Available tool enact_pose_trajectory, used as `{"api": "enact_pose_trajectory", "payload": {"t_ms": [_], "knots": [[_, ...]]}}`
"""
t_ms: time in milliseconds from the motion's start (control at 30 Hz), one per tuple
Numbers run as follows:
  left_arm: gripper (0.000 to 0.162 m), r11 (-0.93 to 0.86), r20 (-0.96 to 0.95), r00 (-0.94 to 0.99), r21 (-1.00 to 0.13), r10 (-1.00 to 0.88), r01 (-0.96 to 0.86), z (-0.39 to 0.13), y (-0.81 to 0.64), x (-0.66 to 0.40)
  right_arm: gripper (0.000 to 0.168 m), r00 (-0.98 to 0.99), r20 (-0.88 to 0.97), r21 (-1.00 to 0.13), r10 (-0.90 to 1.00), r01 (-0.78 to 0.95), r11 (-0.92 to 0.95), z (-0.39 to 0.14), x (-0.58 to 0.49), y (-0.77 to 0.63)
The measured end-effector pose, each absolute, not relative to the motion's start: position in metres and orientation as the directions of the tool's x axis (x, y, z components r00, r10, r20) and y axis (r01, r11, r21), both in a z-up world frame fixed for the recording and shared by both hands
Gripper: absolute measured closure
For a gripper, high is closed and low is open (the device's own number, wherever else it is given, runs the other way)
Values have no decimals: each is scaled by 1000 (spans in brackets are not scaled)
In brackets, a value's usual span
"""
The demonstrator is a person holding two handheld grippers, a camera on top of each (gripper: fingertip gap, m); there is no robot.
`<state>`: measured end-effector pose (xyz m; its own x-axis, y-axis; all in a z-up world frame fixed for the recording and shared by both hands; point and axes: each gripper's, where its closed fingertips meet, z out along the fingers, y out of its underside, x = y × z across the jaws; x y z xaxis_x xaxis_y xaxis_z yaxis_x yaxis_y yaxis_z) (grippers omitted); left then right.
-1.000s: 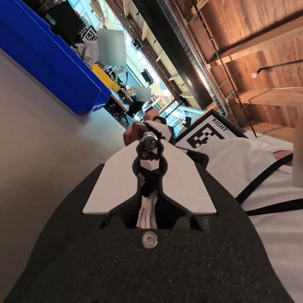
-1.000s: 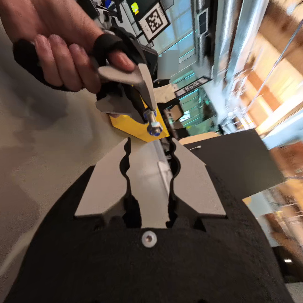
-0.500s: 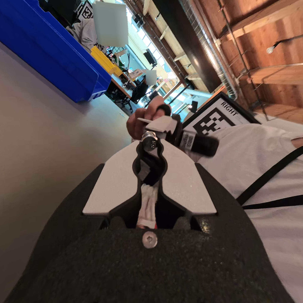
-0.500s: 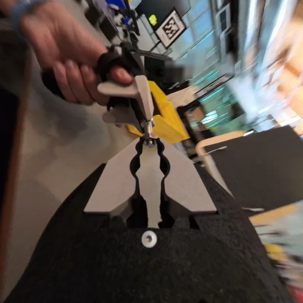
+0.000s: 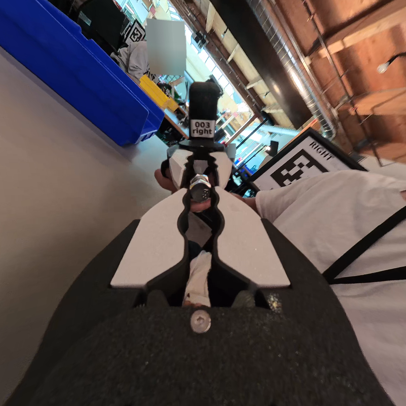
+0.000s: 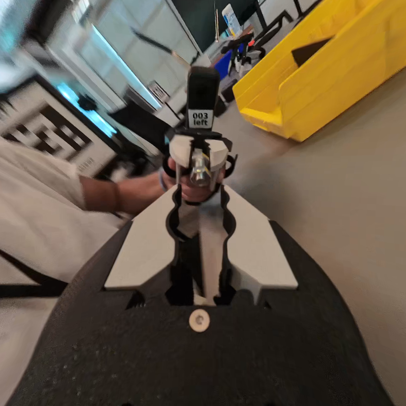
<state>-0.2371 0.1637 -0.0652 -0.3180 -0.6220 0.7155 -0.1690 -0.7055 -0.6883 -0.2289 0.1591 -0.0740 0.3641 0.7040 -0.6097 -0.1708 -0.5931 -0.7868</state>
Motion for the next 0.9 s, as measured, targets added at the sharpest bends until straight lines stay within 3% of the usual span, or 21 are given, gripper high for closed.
{"api": "enact_pose_trajectory", "payload": {"t_ms": [67, 133, 233, 333, 500, 600, 667, 733, 800, 900], "knots": [[145, -728, 732, -314, -668, -604, -157, -65, 168, -239, 122, 536, -332, -910, 776, 35, -414, -90, -221, 165], [145, -746, 748, -309, -649, -588, -152, -66, 171, -239, 120, 633, 57, -940, 772, 294, -172, -100, -211, 174], [145, -780, 783, -297, -605, -546, -159, -70, 173, -239, 119, 584, 576, -773, 572, 617, 148, -95, -204, 181], [145, -792, 800, -285, -585, -528, -176, -74, 173, -237, 120, 407, 840, -520, 359, 791, 321, -87, -215, 175], [145, -812, 823, -292, -550, -486, -197, -77, 170, -236, 125, 128, 992, -116, 3, 894, 434, -70, -227, 167], [145, -833, 839, -317, -515, -442, -201, -75, 168, -235, 132, 12, 997, 23, -83, 913, 407, -78, -232, 168], [145, -833, 839, -325, -513, -436, -208, -74, 165, -234, 150, -9, 988, 67, -153, 923, 378, -73, -231, 170], [145, -834, 838, -333, -511, -431, -207, -73, 165, -234, 151, 2, 988, 56, -152, 924, 377, -70, -231, 170], [145, -823, 833, -321, -527, -450, -213, -75, 164, -235, 151, 68, 995, -36, -70, 923, 383, -72, -231, 170], [145, -793, 814, -304, -567, -496, -224, -77, 164, -235, 151, 274, 950, -312, 150, 859, 406, -76, -232, 170]]}}
